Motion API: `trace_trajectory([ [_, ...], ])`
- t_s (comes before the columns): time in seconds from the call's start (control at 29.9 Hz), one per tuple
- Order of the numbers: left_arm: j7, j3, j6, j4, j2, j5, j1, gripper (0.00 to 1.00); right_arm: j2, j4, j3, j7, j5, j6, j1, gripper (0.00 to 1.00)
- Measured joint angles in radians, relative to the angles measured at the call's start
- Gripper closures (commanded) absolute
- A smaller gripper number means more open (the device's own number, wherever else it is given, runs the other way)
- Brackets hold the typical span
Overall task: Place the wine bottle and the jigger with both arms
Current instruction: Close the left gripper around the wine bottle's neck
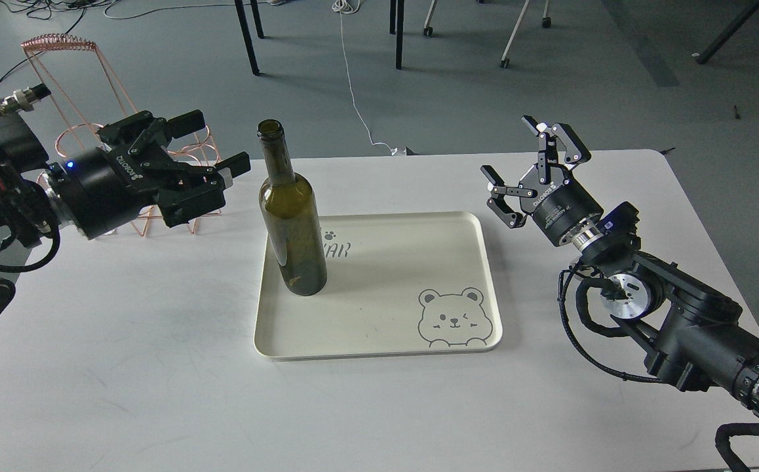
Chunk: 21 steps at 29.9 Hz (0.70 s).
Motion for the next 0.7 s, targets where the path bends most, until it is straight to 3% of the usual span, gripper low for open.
trace_trajectory([
  [0.7,0.000,0.121,-0.004,0.078,-0.072,0.025,-0.106,0.02,-0.001,0.000,-0.002,0.000,0.000,0.000,-0.001,0.01],
])
